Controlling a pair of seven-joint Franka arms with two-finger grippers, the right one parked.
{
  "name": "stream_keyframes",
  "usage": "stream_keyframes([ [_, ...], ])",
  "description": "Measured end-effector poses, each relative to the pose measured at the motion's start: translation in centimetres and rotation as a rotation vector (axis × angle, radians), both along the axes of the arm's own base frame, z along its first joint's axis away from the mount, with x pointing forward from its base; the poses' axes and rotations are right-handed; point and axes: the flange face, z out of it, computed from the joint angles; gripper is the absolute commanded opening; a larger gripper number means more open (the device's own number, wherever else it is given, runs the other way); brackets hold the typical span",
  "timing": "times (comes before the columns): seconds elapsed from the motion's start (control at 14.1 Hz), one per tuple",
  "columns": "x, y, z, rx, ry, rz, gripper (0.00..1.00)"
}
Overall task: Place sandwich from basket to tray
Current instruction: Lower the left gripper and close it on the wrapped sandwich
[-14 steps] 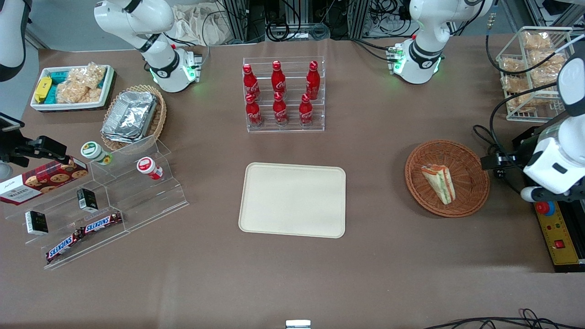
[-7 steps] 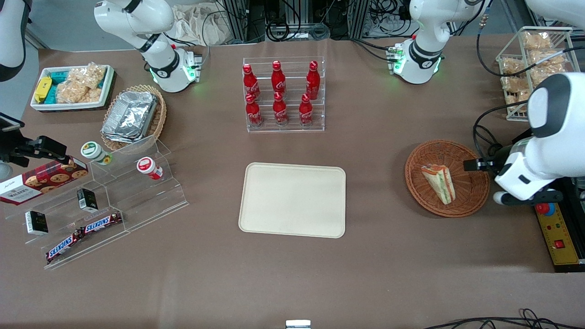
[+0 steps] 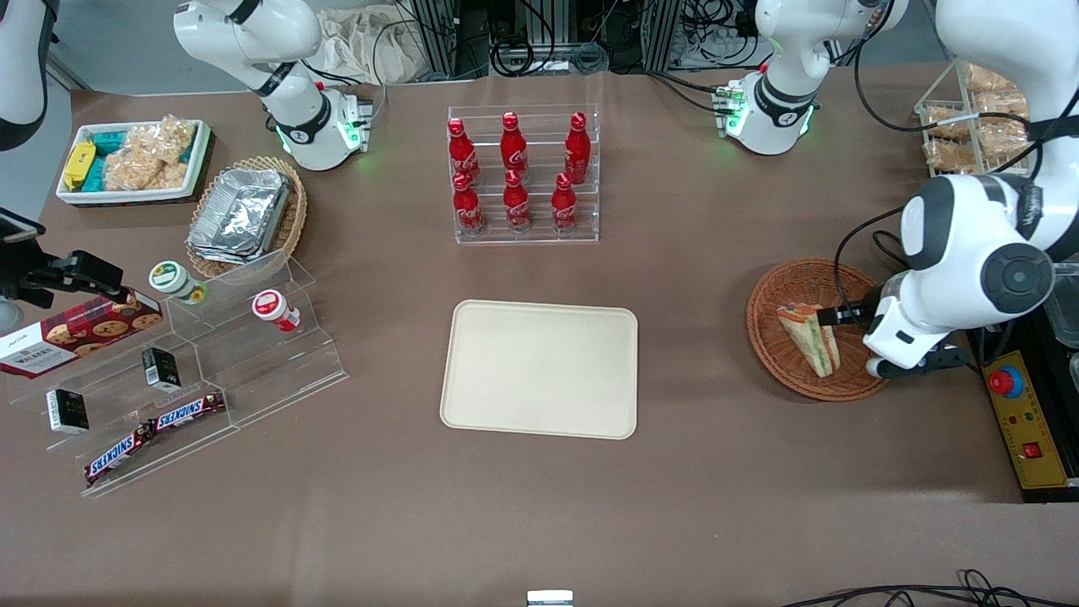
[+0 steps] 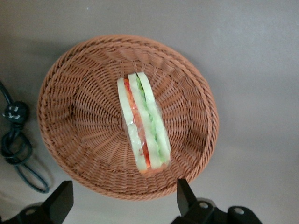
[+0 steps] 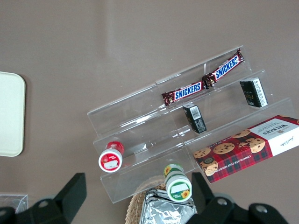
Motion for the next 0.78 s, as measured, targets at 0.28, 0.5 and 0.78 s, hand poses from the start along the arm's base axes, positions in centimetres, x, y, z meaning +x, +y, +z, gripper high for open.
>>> stream_keyframes([
  [0.28, 0.3, -0.1, -3.4, 0.005, 0.018, 0.043, 0.99],
  [0.5, 0.1, -0.1, -4.8, 0.003, -0.030, 0.071, 0.99],
  [0.78, -0.3, -0.2, -7.7, 0.010, -0.045, 0.137, 0.98],
])
